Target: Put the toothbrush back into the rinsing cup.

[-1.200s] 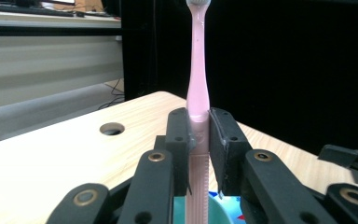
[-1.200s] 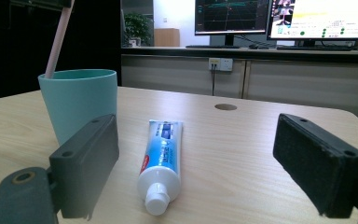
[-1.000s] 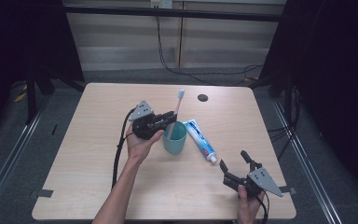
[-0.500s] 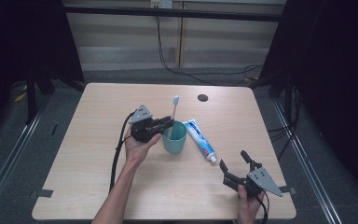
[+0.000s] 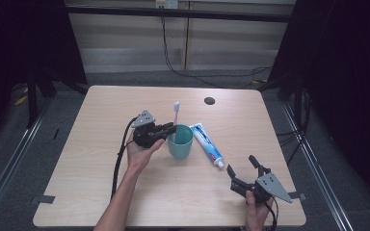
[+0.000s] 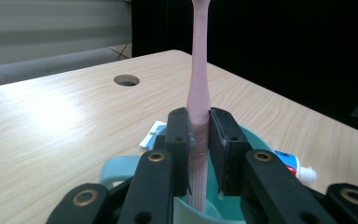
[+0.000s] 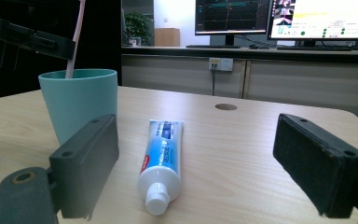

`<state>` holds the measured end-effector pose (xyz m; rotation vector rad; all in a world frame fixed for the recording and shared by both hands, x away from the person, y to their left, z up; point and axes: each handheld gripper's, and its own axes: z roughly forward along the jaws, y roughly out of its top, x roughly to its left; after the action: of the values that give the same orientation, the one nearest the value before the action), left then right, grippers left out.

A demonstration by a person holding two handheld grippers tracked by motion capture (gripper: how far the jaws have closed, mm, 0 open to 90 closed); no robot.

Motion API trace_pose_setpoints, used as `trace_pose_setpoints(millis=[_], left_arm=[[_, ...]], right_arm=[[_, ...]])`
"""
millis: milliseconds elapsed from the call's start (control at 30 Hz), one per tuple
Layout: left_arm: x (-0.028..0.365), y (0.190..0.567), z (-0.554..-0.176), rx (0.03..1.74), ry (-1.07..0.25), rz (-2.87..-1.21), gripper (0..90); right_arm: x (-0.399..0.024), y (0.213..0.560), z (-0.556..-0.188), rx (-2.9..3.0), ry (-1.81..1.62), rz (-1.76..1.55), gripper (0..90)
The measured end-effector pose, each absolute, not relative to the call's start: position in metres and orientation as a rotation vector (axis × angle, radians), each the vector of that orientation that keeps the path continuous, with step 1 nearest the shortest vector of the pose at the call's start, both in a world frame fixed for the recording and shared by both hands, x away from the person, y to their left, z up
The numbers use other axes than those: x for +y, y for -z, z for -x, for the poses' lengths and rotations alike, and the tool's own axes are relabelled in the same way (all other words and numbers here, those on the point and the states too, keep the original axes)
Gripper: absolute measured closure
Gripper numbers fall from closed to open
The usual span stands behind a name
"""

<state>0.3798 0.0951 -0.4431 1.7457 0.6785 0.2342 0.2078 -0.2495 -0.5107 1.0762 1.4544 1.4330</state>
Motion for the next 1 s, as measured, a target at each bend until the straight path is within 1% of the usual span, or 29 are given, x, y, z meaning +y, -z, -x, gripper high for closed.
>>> trace_pose_setpoints(millis=[133, 333, 400, 467, 633, 867, 967, 1000], left_arm=[[0.098, 0.444, -0.382, 0.696, -0.225, -1.740, 76.8], [0.104, 0.443, -0.381, 0.688, -0.192, -1.728, 68.8], [0.107, 0.443, -0.382, 0.690, -0.175, -1.720, 63.0], [0.109, 0.443, -0.381, 0.686, -0.171, -1.725, 60.4], [0.114, 0.441, -0.379, 0.685, -0.150, -1.720, 48.9], [0.122, 0.433, -0.373, 0.693, -0.228, -1.740, 35.6], [0.126, 0.429, -0.372, 0.704, -0.255, -1.767, 26.0], [0.127, 0.429, -0.371, 0.711, -0.258, -1.770, 24.2]], right_arm=[[-0.249, 0.511, -0.208, 1.454, -1.433, -1.076, 13.5], [-0.249, 0.511, -0.208, 1.455, -1.430, -1.075, 13.6], [-0.249, 0.511, -0.208, 1.453, -1.430, -1.076, 13.6], [-0.249, 0.511, -0.208, 1.452, -1.430, -1.079, 13.6], [-0.249, 0.511, -0.208, 1.455, -1.429, -1.077, 13.5], [-0.249, 0.511, -0.208, 1.456, -1.427, -1.082, 13.6], [-0.250, 0.510, -0.209, 1.449, -1.422, -1.092, 13.4], [-0.250, 0.510, -0.209, 1.447, -1.422, -1.093, 13.4]])
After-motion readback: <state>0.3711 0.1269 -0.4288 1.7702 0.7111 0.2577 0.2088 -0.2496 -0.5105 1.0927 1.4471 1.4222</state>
